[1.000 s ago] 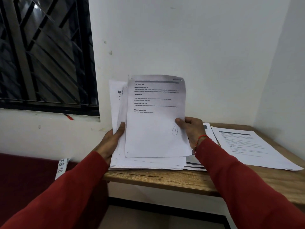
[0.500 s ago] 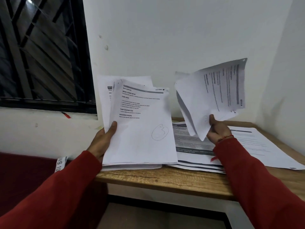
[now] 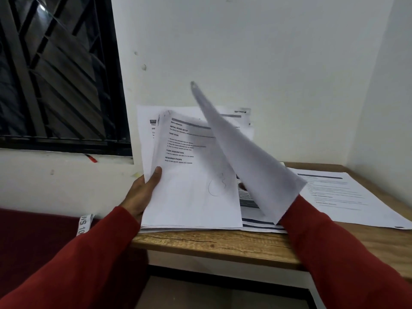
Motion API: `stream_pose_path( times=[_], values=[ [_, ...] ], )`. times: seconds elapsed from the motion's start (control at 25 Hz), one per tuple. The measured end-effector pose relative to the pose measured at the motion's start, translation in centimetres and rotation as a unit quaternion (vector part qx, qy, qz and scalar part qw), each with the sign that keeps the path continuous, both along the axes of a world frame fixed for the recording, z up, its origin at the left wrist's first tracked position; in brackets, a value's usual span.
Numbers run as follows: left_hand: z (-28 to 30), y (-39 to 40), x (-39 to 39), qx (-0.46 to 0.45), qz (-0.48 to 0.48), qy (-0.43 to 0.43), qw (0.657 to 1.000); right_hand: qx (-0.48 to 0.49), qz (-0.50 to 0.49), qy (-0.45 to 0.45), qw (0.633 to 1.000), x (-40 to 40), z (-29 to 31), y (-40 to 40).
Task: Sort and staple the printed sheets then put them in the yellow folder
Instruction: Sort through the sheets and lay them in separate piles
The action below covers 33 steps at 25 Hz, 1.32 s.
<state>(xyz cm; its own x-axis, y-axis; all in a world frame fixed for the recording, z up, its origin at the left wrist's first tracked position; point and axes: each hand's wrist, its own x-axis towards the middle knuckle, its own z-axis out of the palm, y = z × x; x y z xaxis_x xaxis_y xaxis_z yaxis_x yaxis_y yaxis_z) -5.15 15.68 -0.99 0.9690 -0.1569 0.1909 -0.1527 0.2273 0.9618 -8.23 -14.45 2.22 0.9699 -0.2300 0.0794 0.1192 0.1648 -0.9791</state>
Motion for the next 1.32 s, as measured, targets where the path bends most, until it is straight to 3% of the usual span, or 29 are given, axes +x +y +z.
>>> stream_pose_path(
  times=[0.08,0.4,0.56,0.68,0.88,1.08,1.24,1.32],
  values=[
    [0.0,-0.2,-0.2,0.0,-0.009,-0.004,1.0,-0.07,0.034,-0.035,0.996,-0.2,-0.8,1.2],
    [0.0,-0.2,0.1,-0.012,-0.03,0.014,0.999,-0.053,-0.063,-0.071,0.994,0.6,-1.6,-0.1],
    [-0.1,-0.2,0.2,-0.015,-0.017,0.012,1.0,0.034,-0.156,-0.087,0.983,0.7,-0.9,-2.5],
    [-0.1,-0.1,0.4,-0.015,-0.009,0.009,1.0,0.146,-0.15,-0.079,0.975,0.5,-0.5,-5.9],
    [-0.3,0.1,0.6,0.002,-0.002,-0.002,1.0,0.12,-0.174,-0.004,0.977,1.0,-1.5,-9.4],
    [-0.1,0.0,0.3,-0.004,0.003,0.001,1.0,0.222,-0.131,0.009,0.966,0.6,-1.3,-9.8],
    [-0.1,0.0,0.4,0.003,0.005,-0.002,1.0,0.038,-0.206,0.074,0.975,1.2,-2.4,-9.7],
    [-0.1,0.1,0.4,0.0,0.005,-0.001,1.0,0.02,-0.185,0.062,0.981,0.8,-2.1,-9.0]
  ],
)
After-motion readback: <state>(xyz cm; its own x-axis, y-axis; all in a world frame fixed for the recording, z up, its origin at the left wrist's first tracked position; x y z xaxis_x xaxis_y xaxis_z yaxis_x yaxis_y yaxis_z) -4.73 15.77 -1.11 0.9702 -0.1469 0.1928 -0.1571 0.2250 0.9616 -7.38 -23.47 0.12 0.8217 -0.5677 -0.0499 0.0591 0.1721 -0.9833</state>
